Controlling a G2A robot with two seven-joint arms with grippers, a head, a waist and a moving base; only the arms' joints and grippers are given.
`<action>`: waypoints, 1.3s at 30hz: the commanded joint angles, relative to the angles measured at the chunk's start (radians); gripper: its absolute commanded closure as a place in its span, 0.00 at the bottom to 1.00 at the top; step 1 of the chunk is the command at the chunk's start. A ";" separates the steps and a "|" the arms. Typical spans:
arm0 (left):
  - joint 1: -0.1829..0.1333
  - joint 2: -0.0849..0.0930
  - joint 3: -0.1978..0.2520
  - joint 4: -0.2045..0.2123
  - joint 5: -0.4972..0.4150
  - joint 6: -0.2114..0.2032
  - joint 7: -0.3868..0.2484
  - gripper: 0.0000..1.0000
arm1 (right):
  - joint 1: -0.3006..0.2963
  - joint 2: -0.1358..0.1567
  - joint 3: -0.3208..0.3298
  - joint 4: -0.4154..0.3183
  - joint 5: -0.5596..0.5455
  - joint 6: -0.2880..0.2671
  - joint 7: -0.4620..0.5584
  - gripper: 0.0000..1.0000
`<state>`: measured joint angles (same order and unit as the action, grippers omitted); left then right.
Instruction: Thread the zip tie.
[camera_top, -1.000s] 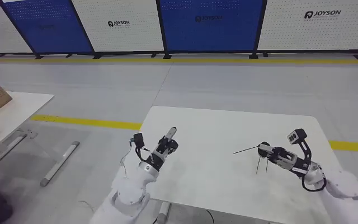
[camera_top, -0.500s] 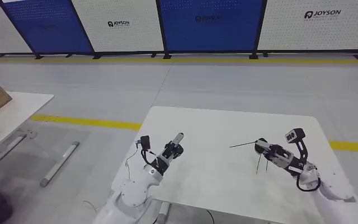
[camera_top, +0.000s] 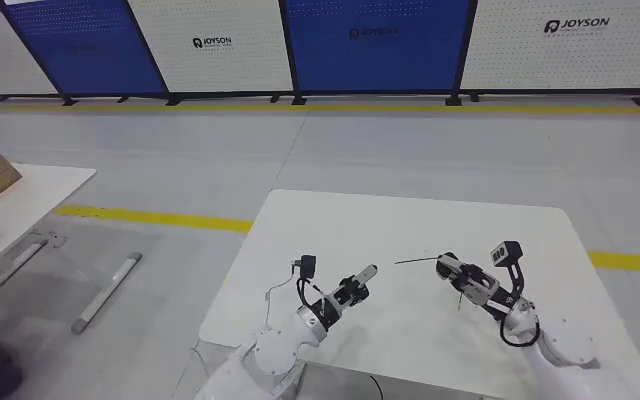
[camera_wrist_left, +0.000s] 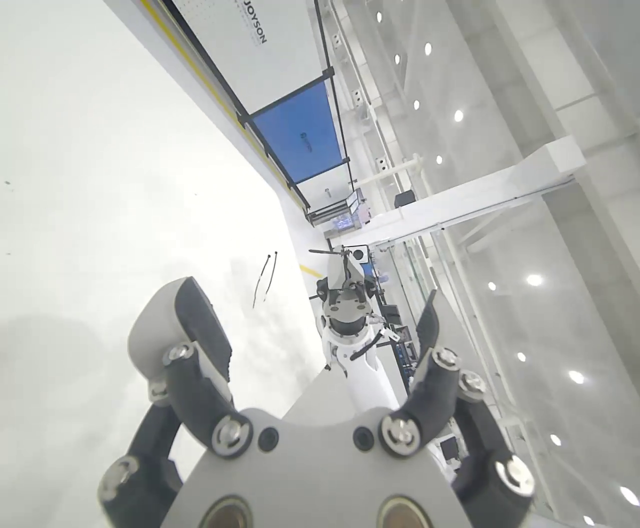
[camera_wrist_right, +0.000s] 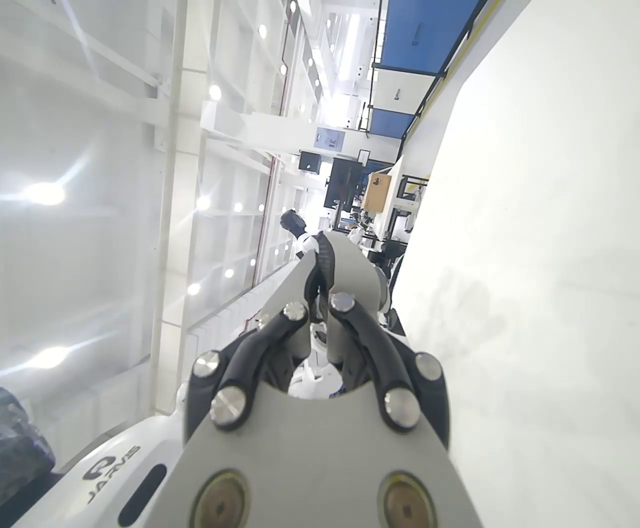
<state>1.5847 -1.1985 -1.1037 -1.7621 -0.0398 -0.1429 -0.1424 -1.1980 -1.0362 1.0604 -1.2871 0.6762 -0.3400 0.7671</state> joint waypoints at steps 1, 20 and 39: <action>0.000 0.000 0.000 0.000 0.000 0.000 0.000 0.00 | 0.000 0.000 0.000 0.000 0.000 0.000 0.000 1.00; -0.055 -0.025 0.105 0.100 -0.003 -0.061 0.064 0.00 | 0.026 -0.066 -0.124 -0.020 -0.060 0.020 -0.221 1.00; -0.211 -0.065 0.170 0.172 -0.202 0.031 0.075 0.00 | 0.026 -0.066 -0.124 -0.020 -0.060 0.020 -0.221 1.00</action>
<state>1.3736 -1.2638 -0.9338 -1.5893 -0.2419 -0.1110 -0.0667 -1.1718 -1.1020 0.9368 -1.3074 0.6161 -0.3201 0.5463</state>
